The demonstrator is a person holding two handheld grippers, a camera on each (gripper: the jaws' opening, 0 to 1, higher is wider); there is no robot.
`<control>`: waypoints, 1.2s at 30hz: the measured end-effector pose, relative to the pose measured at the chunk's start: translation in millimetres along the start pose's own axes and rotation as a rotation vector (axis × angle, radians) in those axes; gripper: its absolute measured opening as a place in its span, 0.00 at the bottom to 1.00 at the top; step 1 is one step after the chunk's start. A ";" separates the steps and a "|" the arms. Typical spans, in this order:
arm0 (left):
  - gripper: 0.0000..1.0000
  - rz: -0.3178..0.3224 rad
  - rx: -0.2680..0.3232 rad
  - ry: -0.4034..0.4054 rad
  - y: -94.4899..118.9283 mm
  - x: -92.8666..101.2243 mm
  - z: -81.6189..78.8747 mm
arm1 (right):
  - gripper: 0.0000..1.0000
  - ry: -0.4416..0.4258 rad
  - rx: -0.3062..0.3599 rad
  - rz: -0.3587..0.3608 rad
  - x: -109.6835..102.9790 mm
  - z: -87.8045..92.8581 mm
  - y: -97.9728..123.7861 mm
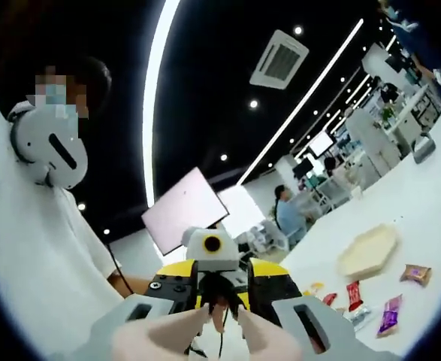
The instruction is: Place the target food into the container with the food tongs after gripping and lifting it, then release it inside without dropping or visibly crushing the food.
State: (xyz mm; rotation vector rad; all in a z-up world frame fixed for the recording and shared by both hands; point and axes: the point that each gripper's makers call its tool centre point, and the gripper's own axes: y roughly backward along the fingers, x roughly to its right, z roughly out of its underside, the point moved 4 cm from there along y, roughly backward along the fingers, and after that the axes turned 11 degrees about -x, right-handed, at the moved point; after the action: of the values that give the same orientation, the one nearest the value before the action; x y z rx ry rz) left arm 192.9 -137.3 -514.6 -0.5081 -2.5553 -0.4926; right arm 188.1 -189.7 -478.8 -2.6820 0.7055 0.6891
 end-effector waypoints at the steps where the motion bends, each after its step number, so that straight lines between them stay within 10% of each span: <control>1: 0.19 0.001 0.010 0.011 0.9 0.3 -0.3 | 0.23 0.006 -0.003 0.011 1.9 -0.1 0.4; 19: 0.12 -0.005 0.062 -0.001 6.0 0.8 -10.0 | 0.22 0.017 -0.141 0.004 8.0 9.2 7.9; 27: 0.07 0.042 0.231 0.057 1.0 1.8 -12.7 | 0.21 0.015 -0.124 0.011 9.9 4.7 10.6; 36: 0.08 0.036 0.274 0.030 0.7 3.9 -13.6 | 0.22 0.002 -0.132 -0.004 8.0 3.2 11.6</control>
State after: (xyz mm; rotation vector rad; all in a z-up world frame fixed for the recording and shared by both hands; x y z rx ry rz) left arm 195.3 -141.5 -501.2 -0.4421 -2.5267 -0.1316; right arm 187.0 -201.3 -487.3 -2.8028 0.6767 0.7563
